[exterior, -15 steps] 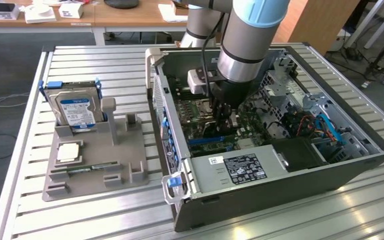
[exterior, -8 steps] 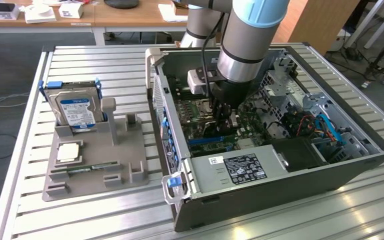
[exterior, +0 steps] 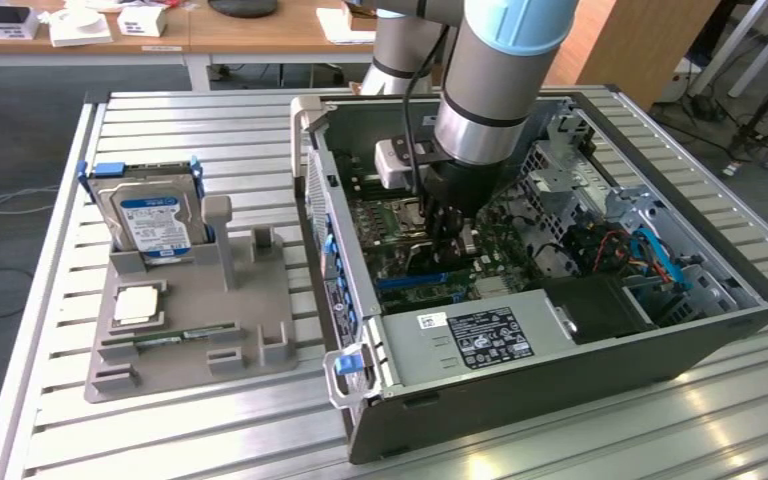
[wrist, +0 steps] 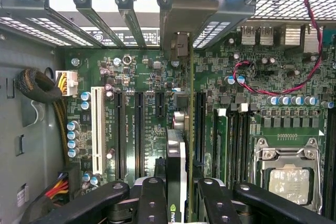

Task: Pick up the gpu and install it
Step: 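Insert the gpu into the slot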

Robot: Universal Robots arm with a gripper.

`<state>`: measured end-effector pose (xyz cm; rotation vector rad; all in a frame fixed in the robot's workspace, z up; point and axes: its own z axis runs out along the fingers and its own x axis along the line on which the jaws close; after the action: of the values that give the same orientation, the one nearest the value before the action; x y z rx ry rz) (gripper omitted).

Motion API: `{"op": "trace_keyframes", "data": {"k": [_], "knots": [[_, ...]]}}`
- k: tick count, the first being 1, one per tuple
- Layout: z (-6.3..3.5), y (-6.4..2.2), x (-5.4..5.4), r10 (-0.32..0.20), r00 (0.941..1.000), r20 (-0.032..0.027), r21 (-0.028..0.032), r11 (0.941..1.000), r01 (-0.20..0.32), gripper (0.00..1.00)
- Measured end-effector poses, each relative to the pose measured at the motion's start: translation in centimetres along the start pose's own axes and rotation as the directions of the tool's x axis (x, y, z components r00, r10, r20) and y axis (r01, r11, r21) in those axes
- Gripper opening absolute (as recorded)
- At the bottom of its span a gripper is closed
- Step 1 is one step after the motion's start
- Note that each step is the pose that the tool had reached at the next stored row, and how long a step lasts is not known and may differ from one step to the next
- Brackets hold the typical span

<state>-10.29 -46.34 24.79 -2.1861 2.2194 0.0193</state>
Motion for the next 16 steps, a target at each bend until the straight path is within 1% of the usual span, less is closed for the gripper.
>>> {"op": "trace_keyframes", "data": {"k": [2,8,12,16], "knots": [[0.02,0.0,0.0,-0.001,1.0,0.0001,0.0017,1.0,0.001,0.28],[0.03,0.14,0.0,-0.001,1.0,0.0002,0.0036,1.0,0.001,0.28],[0.07,0.19,0.0,-0.002,1.0,0.0002,0.0069,1.0,0.002,0.28],[0.07,0.22,0.0,-0.002,1.0,0.0002,0.0074,1.0,0.002,0.28]]}}
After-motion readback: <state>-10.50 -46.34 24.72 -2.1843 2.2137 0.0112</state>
